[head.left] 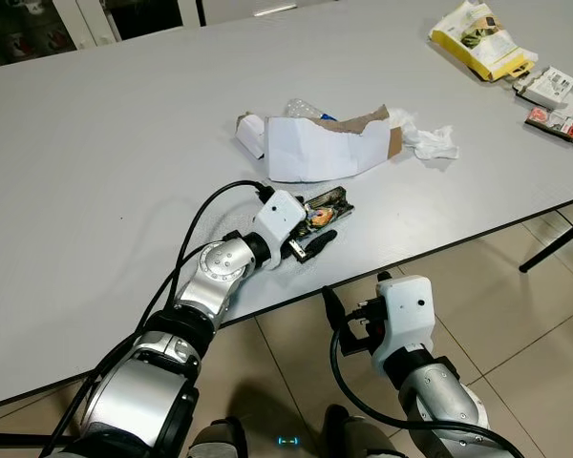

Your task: Picking trash to rubbish bin

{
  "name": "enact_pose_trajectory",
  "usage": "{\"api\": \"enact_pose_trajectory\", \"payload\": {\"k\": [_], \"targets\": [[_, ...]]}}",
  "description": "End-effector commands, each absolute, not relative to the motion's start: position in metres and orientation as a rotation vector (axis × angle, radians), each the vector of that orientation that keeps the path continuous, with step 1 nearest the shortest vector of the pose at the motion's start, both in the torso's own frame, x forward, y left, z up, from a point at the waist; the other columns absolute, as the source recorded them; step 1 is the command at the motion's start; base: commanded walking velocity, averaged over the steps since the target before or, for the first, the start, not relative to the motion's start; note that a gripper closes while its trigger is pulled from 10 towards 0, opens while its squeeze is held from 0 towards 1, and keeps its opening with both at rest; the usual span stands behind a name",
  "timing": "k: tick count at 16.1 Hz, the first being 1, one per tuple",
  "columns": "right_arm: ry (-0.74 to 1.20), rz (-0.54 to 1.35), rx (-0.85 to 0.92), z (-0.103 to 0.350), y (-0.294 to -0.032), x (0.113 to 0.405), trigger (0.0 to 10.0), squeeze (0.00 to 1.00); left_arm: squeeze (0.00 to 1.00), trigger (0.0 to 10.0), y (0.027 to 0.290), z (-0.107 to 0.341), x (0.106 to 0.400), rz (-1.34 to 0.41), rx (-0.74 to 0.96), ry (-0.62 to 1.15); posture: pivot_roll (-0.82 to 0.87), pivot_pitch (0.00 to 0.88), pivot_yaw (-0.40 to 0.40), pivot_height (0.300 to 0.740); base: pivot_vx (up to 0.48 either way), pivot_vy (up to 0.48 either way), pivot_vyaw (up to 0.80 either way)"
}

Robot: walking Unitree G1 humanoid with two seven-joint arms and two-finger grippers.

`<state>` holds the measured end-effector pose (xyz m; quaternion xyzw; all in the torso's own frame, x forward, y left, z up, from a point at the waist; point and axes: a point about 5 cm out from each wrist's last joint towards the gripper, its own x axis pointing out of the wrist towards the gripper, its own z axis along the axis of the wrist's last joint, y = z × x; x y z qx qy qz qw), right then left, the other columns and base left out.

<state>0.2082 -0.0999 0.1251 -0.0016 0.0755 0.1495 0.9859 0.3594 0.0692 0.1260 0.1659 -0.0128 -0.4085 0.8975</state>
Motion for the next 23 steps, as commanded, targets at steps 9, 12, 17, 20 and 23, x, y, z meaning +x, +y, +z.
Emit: {"api": "enact_pose_trajectory", "payload": {"k": [9,12,17,20,23], "targets": [[0.152,0.301,-0.003,0.125,-0.099,0.207,10.0,1.0,0.0,0.0,0.072,0.089,0.344,-0.919,0.368,0.145,0.04,0.217,0.038,0.74,0.0,0.0,0.0],[0.151,0.296,-0.005,0.125,-0.1,0.207,10.0,1.0,0.0,0.0,0.075,0.091,0.347,-0.878,0.347,0.137,0.04,0.215,0.039,0.74,0.0,0.0,0.0],[0.149,0.294,-0.009,0.125,-0.101,0.208,10.0,1.0,0.0,0.0,0.078,0.1,0.353,-0.809,0.238,0.1,0.04,0.206,0.037,0.74,0.0,0.0,0.0],[0.134,0.275,-0.018,0.127,-0.103,0.21,10.0,1.0,0.0,0.0,0.082,0.109,0.358,-0.761,0.163,0.067,0.04,0.203,0.035,0.74,0.0,0.0,0.0],[0.082,0.188,-0.037,0.134,-0.114,0.215,10.0,0.91,0.0,0.0,0.085,0.146,0.367,-0.667,0.092,-0.115,0.05,0.187,0.016,0.74,0.0,0.0,0.0]]}}
